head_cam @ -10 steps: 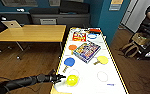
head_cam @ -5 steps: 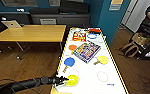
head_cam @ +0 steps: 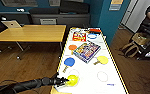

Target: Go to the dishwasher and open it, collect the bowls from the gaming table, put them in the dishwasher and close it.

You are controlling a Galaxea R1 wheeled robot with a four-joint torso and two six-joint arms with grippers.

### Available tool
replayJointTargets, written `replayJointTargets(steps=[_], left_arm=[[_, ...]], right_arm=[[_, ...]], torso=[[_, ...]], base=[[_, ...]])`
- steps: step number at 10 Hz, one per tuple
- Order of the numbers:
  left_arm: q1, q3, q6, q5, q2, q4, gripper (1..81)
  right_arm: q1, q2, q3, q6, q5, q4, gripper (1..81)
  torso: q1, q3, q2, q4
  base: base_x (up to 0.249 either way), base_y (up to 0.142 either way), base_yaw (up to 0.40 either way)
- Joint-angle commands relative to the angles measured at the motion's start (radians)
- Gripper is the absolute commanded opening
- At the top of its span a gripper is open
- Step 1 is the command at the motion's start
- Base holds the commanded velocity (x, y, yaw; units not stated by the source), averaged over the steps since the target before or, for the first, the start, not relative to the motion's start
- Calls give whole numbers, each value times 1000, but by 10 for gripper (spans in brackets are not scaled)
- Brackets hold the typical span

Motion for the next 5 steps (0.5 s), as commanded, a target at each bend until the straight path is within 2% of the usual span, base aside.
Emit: replayJointTargets(steps=[1, 3, 4, 5], left_arm=[[-96, -7, -4, 48, 4, 5, 811], [-84, -16, -2, 48, 21, 25, 811], [-75, -21, -2, 48, 25, 33, 10], [-64, -19, -4, 48, 27, 66, 10]], right_arm=[[27, -28, 4, -1, -43, -22, 10], [29, -16, -17, 4, -44, -24, 10], [30, -13, -23, 4, -44, -24, 10], [33, -7, -34, 5, -50, -23, 10]], torso=[[0, 0, 0, 0], [0, 0, 0, 0], [0, 0, 0, 0], [0, 0, 0, 0]], base=[[0, 0, 0], [0, 0, 0], [0, 0, 0], [0, 0, 0]])
